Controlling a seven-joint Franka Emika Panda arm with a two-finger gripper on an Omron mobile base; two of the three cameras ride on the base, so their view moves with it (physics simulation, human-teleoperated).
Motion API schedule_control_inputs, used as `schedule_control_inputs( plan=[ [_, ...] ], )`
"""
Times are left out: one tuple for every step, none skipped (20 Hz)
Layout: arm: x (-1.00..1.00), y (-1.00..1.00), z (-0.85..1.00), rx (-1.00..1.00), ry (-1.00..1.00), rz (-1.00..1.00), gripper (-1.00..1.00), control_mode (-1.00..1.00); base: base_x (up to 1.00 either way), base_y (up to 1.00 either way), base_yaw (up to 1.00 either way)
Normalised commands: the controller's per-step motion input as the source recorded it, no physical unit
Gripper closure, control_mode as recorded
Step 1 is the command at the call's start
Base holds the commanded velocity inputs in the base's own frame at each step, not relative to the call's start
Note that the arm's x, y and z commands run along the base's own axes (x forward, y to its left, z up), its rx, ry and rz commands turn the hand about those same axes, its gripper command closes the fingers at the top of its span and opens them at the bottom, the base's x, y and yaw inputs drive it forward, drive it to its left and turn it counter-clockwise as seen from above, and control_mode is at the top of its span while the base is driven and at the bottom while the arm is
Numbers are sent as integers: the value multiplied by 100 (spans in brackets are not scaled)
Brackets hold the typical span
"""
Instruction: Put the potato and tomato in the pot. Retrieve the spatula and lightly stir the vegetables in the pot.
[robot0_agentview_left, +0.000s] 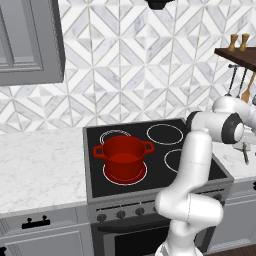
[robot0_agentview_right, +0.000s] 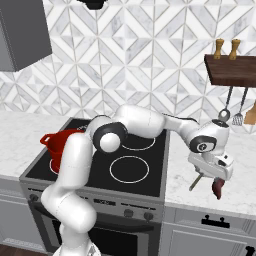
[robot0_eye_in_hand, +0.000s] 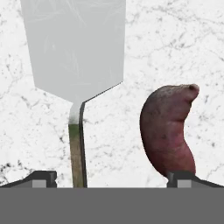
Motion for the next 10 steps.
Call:
schedule_control_inputs(
  plan=[
    [-13,-18,-21,0,-5,0,-100,-100,0,0,0],
    [-9,-13,-24,0,-4,0,-100,-100,0,0,0],
    [-16,-10,-19,0,-7,0,-100,-100,0,0,0],
    [-11,-5,-25,0,-5,0,-100,-100,0,0,0],
    [-14,-7,-24,0,-5,0,-100,-100,0,0,0],
    [-20,-13,-25,0,-5,0,-100,-100,0,0,0],
    [-19,-14,-29,0,-5,0,-100,-100,0,0,0],
    [-17,-6,-32,0,-3,0,-100,-100,0,0,0],
    [-20,-5,-31,0,-4,0,-100,-100,0,0,0],
    [-16,-3,-35,0,-1,0,-100,-100,0,0,0]
  ],
)
